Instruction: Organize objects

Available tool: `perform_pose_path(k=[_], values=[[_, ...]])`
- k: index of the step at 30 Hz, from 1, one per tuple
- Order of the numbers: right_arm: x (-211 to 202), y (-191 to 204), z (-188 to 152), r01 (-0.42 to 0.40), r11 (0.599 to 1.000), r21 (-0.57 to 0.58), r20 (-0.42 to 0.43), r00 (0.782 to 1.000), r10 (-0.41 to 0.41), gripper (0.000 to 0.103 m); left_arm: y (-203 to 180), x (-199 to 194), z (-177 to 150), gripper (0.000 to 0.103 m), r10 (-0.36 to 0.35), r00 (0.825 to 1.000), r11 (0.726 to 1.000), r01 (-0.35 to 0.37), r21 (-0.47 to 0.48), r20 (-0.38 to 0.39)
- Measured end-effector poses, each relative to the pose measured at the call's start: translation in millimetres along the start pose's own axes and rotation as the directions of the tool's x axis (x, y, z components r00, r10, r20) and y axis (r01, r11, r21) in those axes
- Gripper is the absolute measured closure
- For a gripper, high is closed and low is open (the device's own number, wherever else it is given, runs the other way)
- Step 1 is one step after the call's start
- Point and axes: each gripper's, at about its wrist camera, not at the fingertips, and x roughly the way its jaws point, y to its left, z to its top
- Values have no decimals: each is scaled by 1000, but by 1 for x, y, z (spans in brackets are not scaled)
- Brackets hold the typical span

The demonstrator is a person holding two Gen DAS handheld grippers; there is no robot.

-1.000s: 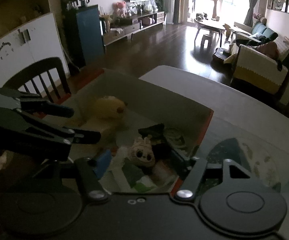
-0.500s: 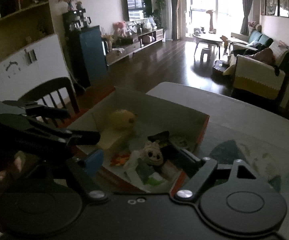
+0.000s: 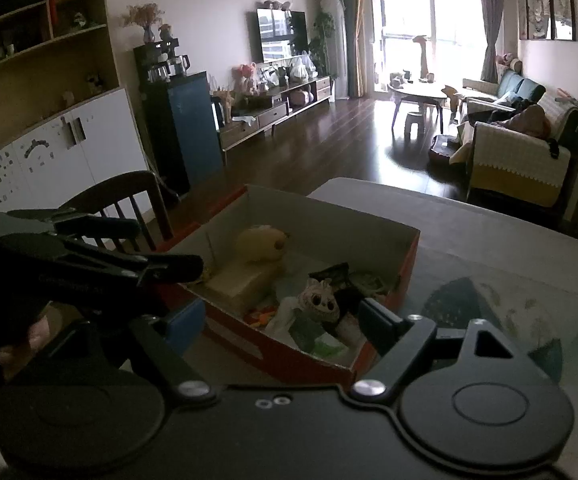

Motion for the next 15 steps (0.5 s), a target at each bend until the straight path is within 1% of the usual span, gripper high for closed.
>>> perform_pose_path(k=[2,5,7,11,13,15], values=[[-1,0,-2,5,1000,0,4,1000,-5,19,2,-3,-2,0,3,1000,1000,-3,-23,-5],[-4,0,-5,-1,1000,2,6,1000,1,19,4,-9,-5,0,21,1000,999,-21,-38,12],[-4,0,-6,-1,1000,1,7,1000,1,19,2,-12,-6,0,18,1000,999,-17,-29,17],[-5,0,-7,-5,1000,7,7,1000,5,19,-3,-15,-8,0,40,999,999,-40,-2,13],[-5,1,-9,-8,1000,9,5,1000,8,19,-4,-15,-9,0,50,999,999,-50,-3,5],[-7,3,-11,-9,1000,10,5,1000,9,19,-3,-14,-11,0,45,999,999,-45,-17,-7]])
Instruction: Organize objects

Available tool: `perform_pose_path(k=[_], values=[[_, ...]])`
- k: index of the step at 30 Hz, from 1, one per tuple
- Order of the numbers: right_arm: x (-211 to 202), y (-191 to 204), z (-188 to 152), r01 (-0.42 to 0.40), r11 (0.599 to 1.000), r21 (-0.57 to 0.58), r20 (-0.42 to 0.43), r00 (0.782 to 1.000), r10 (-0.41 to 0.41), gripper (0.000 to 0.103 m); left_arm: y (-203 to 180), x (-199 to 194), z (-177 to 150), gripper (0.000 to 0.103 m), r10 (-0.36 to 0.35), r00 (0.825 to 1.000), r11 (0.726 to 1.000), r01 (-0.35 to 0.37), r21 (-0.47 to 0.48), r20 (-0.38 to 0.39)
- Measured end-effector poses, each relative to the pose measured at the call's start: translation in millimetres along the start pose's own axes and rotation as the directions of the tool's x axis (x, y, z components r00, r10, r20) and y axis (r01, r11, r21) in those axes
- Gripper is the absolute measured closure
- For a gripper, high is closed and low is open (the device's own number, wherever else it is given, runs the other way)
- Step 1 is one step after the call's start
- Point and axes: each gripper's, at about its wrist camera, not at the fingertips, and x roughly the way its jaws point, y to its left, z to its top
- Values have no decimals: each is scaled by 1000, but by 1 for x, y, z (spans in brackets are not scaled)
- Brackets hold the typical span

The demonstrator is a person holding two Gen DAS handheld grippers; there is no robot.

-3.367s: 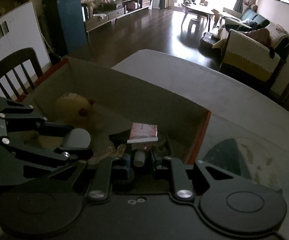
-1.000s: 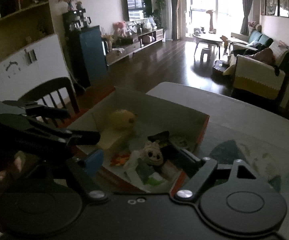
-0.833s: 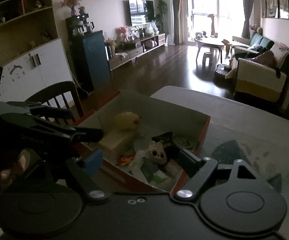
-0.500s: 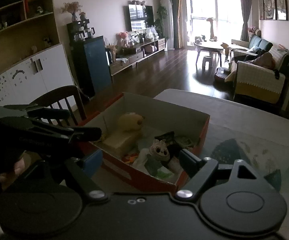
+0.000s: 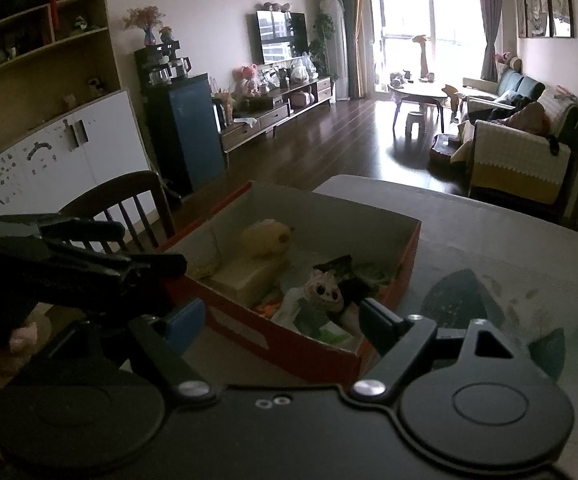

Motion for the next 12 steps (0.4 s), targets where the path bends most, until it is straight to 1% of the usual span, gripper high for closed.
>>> perform_pose_path(k=[3,12], values=[[-2,1,-1,0,1000,1,1,1000,0,19,-1,0,-3,0,5,1000,1000,-5,5,-8],[-2,-2,-3,12,1000,18,-9,1000,-12,19,-4,5,-6,0,-12,999,1000,13,4,-31]])
